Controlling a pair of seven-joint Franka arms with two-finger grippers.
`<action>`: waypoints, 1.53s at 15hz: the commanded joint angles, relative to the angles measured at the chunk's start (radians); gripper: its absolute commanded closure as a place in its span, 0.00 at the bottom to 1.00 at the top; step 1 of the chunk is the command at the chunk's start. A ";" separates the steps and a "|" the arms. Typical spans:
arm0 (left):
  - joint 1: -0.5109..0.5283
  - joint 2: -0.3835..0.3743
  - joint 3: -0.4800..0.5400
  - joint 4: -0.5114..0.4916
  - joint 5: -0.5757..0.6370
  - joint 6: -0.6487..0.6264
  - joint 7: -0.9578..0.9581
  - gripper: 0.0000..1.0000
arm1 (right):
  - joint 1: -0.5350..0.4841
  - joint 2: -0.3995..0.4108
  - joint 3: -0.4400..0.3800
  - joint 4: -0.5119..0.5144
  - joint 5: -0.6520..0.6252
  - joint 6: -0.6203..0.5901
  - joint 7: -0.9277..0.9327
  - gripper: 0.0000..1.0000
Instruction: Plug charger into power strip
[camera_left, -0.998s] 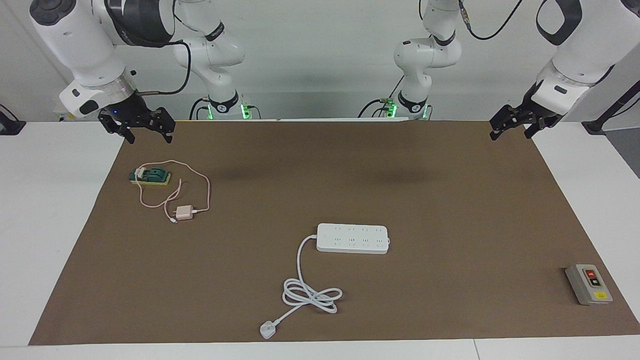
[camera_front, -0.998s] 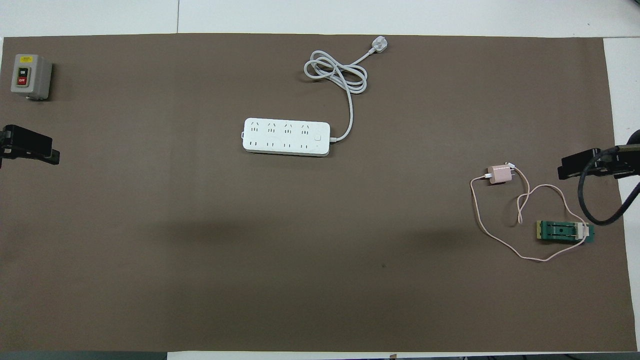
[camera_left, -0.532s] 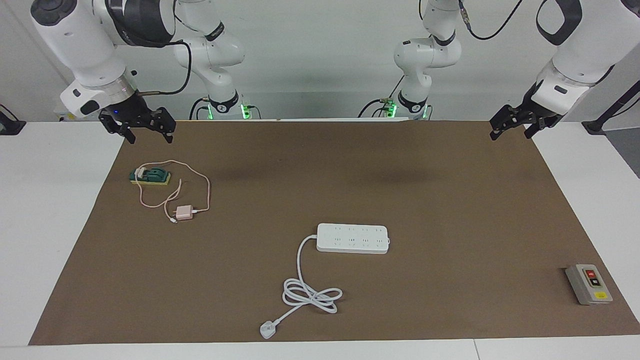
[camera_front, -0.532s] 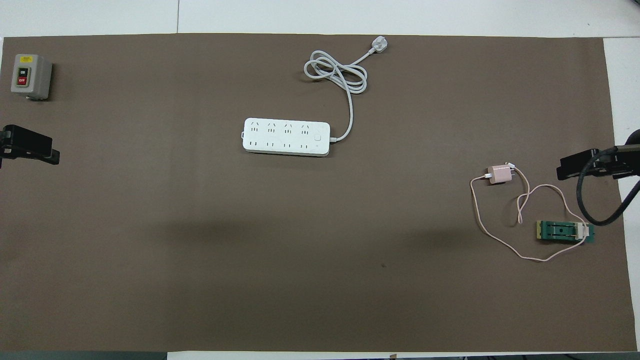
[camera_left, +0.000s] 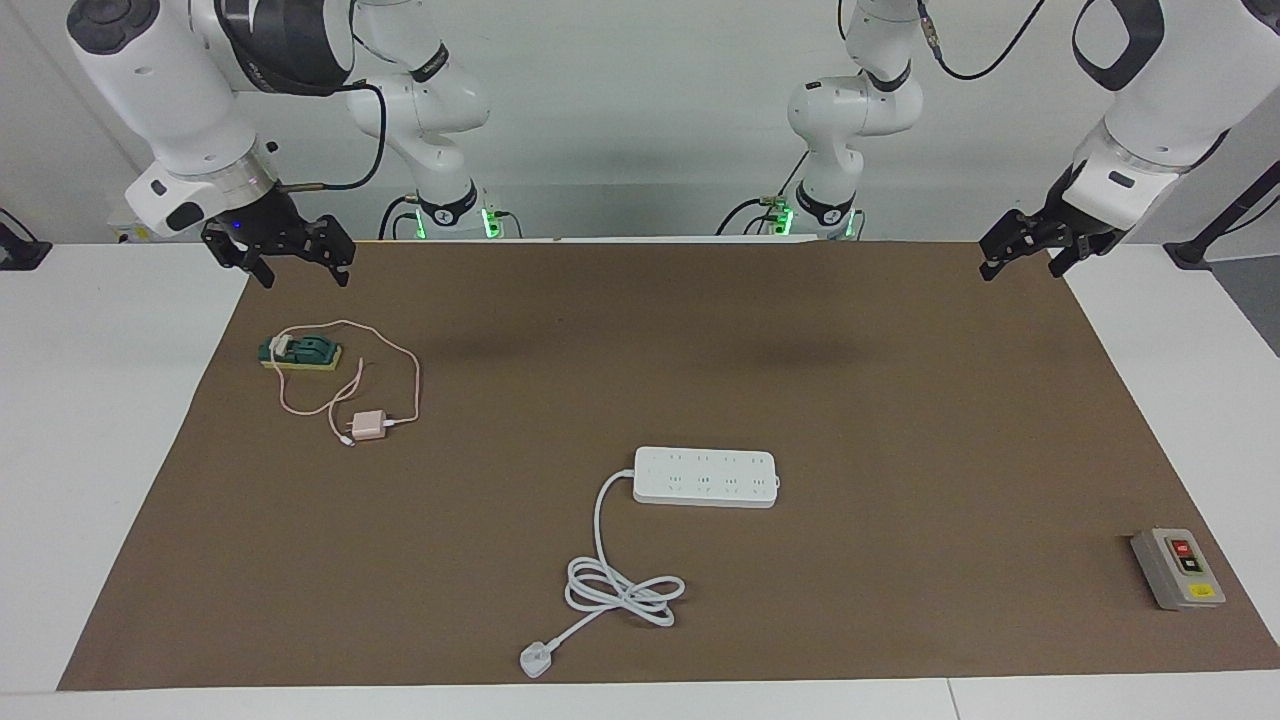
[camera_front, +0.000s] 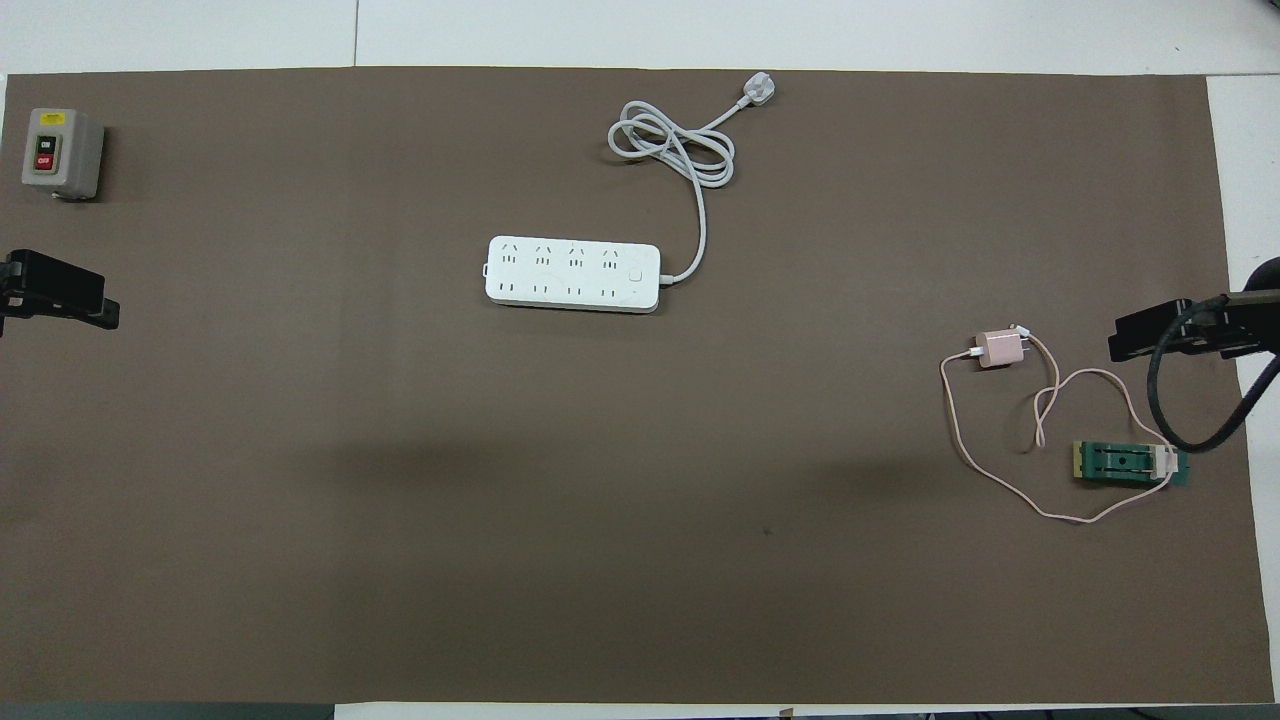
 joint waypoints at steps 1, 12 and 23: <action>-0.004 -0.030 0.003 -0.033 0.009 0.002 0.011 0.00 | -0.009 0.000 0.005 0.004 -0.006 -0.011 0.006 0.00; -0.006 -0.030 0.003 -0.031 0.009 0.002 0.011 0.00 | -0.009 -0.001 0.040 -0.006 0.047 -0.002 0.424 0.00; -0.001 -0.036 0.003 -0.029 0.009 0.004 0.010 0.00 | -0.070 0.095 0.039 -0.033 0.124 0.082 1.102 0.00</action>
